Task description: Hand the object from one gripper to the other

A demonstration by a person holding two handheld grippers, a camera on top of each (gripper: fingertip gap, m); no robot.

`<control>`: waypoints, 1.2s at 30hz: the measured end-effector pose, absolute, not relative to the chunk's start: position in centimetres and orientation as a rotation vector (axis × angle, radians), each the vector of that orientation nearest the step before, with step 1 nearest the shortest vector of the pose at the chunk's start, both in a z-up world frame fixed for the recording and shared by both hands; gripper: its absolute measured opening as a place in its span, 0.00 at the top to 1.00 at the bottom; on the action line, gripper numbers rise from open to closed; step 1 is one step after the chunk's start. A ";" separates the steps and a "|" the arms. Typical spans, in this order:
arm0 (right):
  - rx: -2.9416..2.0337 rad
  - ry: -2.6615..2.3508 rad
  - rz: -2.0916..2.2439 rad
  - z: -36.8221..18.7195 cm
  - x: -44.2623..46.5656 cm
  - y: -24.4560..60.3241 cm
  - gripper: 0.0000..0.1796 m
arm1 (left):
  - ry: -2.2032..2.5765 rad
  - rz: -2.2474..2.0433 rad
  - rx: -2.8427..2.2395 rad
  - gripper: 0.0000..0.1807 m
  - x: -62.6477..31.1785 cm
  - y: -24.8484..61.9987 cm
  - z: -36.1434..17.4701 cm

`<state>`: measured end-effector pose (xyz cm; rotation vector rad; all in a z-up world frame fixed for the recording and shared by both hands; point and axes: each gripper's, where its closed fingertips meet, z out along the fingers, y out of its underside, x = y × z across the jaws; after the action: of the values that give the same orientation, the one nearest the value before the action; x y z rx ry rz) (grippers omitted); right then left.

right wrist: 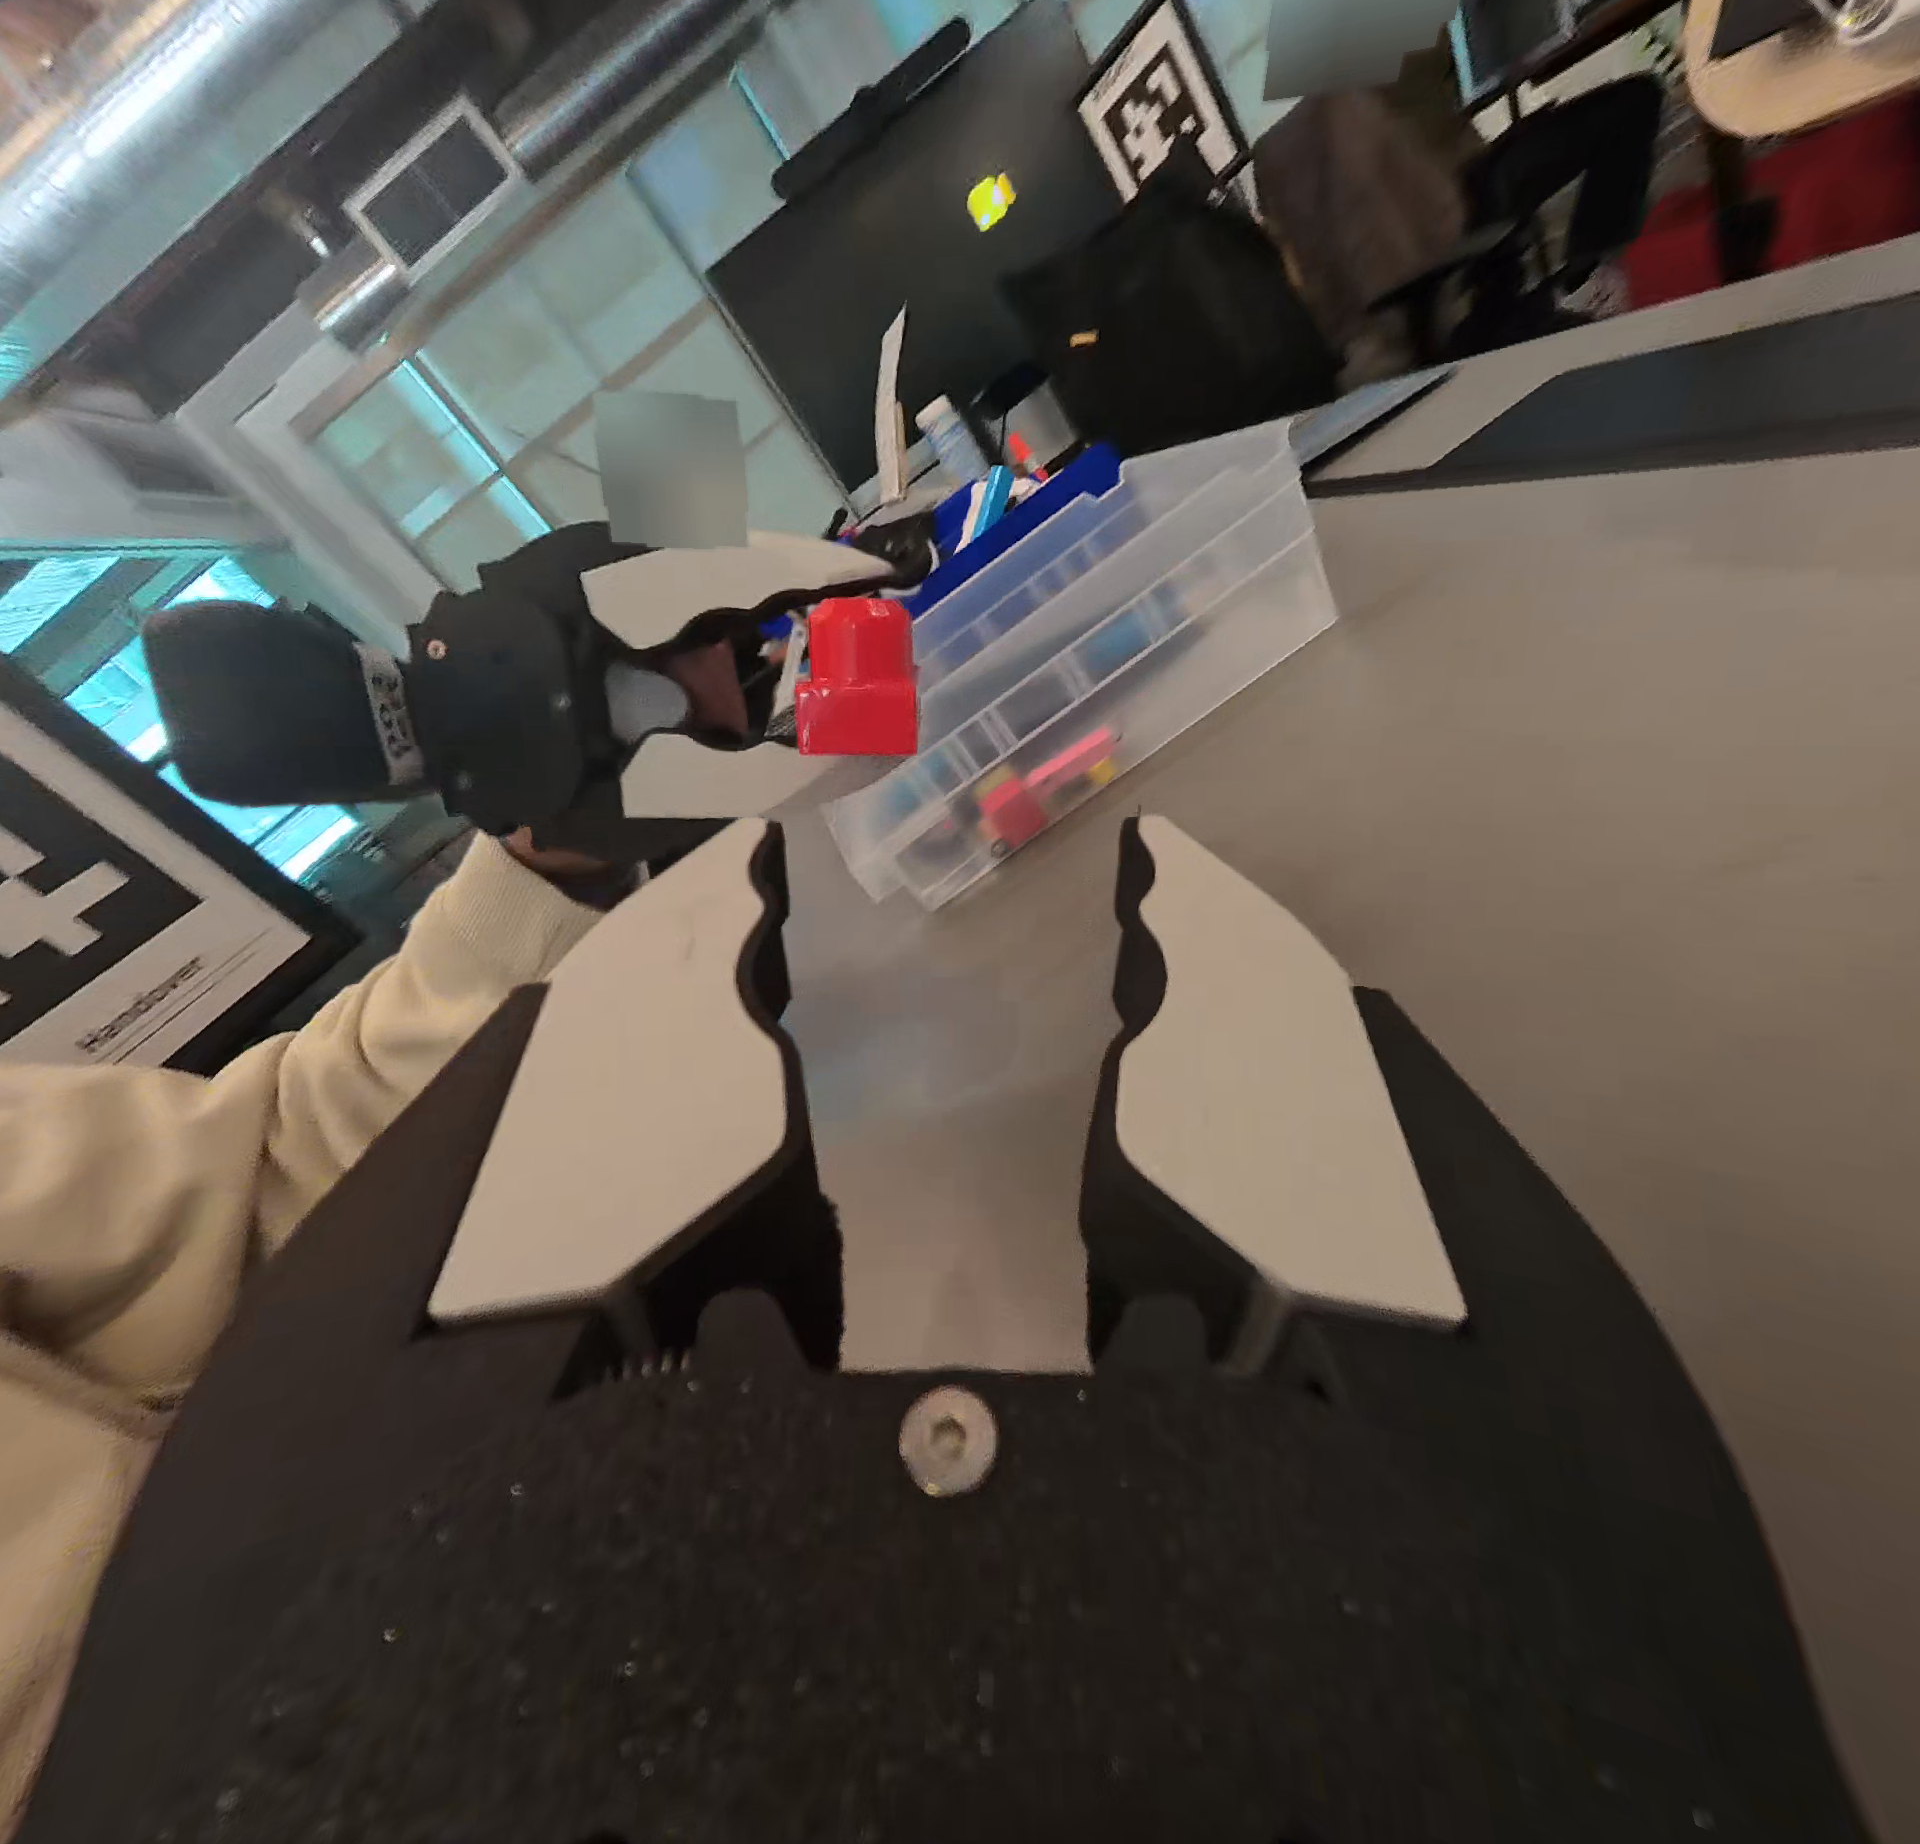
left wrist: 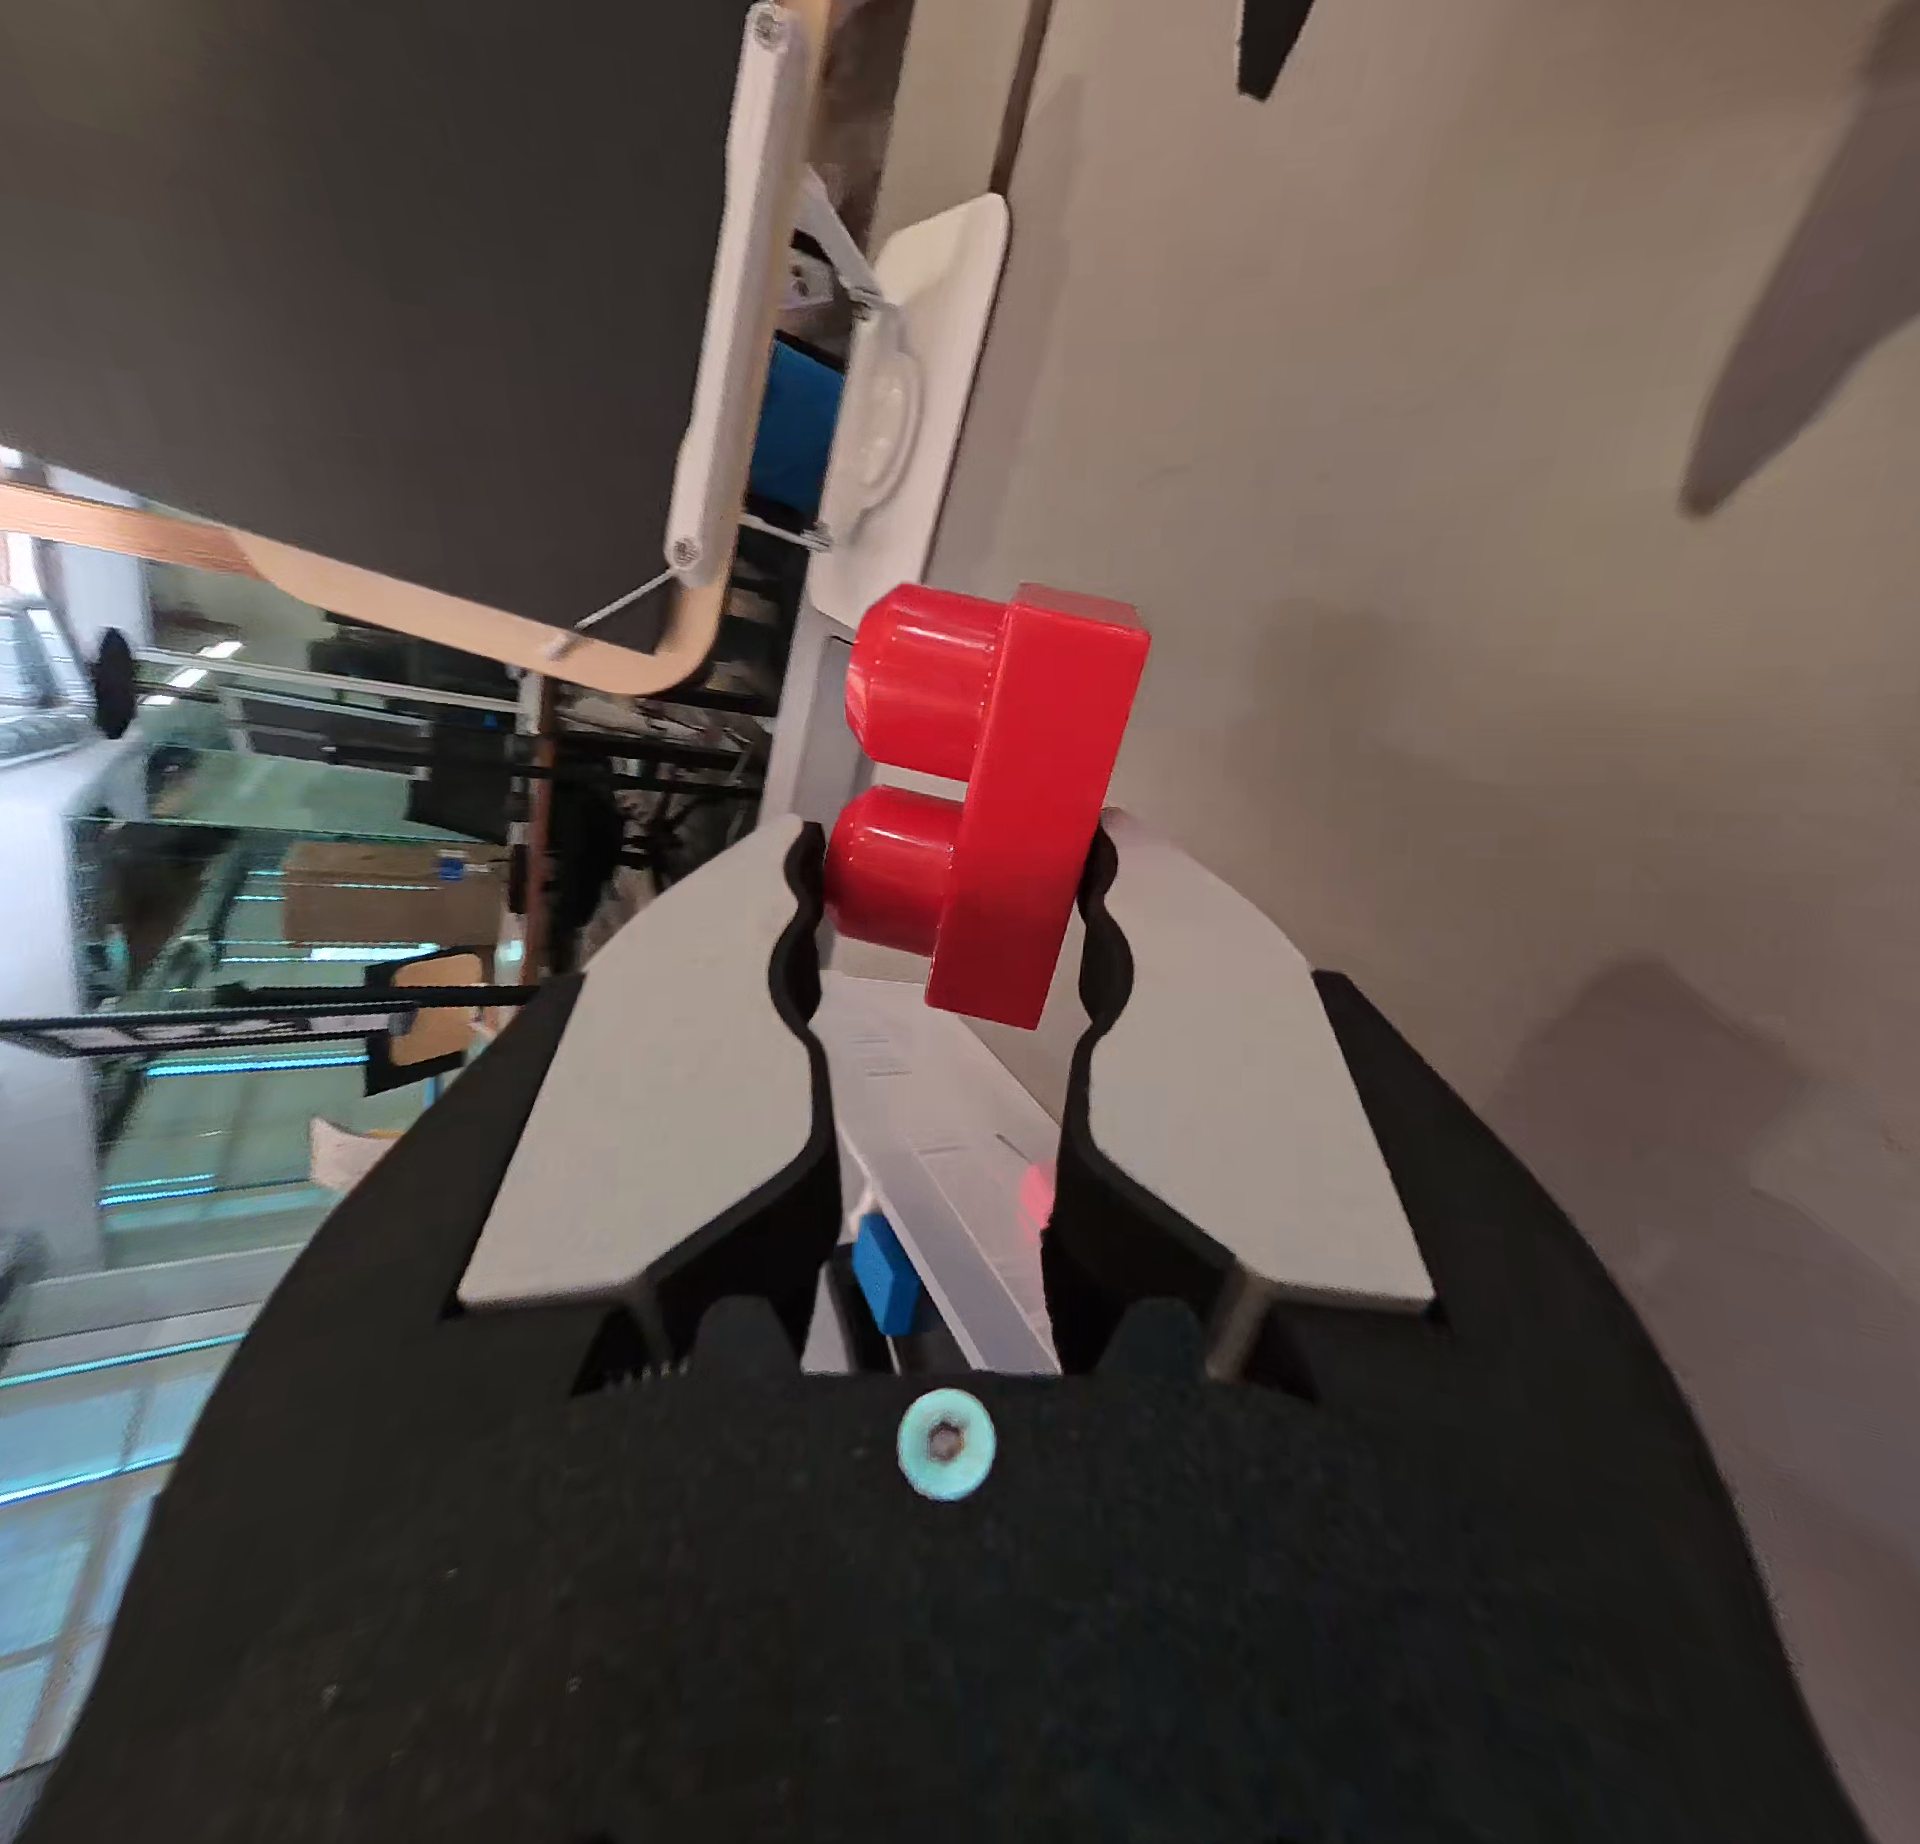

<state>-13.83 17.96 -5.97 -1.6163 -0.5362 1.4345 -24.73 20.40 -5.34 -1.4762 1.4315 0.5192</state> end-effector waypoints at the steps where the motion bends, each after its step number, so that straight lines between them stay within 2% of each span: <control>1: -1.609 -0.529 1.416 -5.9 -14.0 17.9 0.67 | 1.416 0.544 -1.452 0.74 -24.5 20.5 -5.1; 11: -1.604 -0.667 1.293 -5.6 -18.9 17.0 0.67 | 1.440 0.650 -1.283 0.74 -20.3 18.7 -5.6; 14: -1.627 -0.722 1.277 -6.1 -19.3 16.7 0.79 | 1.432 0.665 -1.274 0.74 -19.5 18.4 -5.7; 17: -1.636 -0.740 1.262 -6.0 -18.8 16.7 0.80 | 1.397 0.570 -1.324 0.74 -19.0 18.2 -5.8; 21: -1.654 -0.716 1.276 -6.2 -17.5 17.3 0.80 | 1.394 0.251 -1.494 0.68 -18.6 17.1 -6.6; 23: -1.645 -0.701 1.272 -6.0 -16.7 17.7 0.80 | 1.377 0.012 -1.645 0.69 -18.7 16.6 -7.1; 26: -1.598 -0.699 1.281 -5.2 -15.4 17.8 0.80 | 1.272 -0.440 -1.823 0.64 -18.8 15.8 -6.7; 30: -1.467 -0.732 1.371 -3.9 -14.3 16.6 0.80 | 1.112 -1.032 -1.776 0.68 -18.5 14.4 -4.1; 33: -1.438 -0.770 1.427 -4.0 -14.5 15.5 0.80 | 1.089 -1.162 -1.699 0.72 -18.5 13.9 -3.2; 36: -1.421 -0.811 1.450 -4.2 -15.3 14.6 0.80 | 1.094 -1.257 -1.660 0.72 -17.9 13.0 -2.8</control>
<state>-15.27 14.62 -4.18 -1.4213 -0.8109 1.4496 -17.90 13.04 -2.85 -1.6596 1.0943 -1.2574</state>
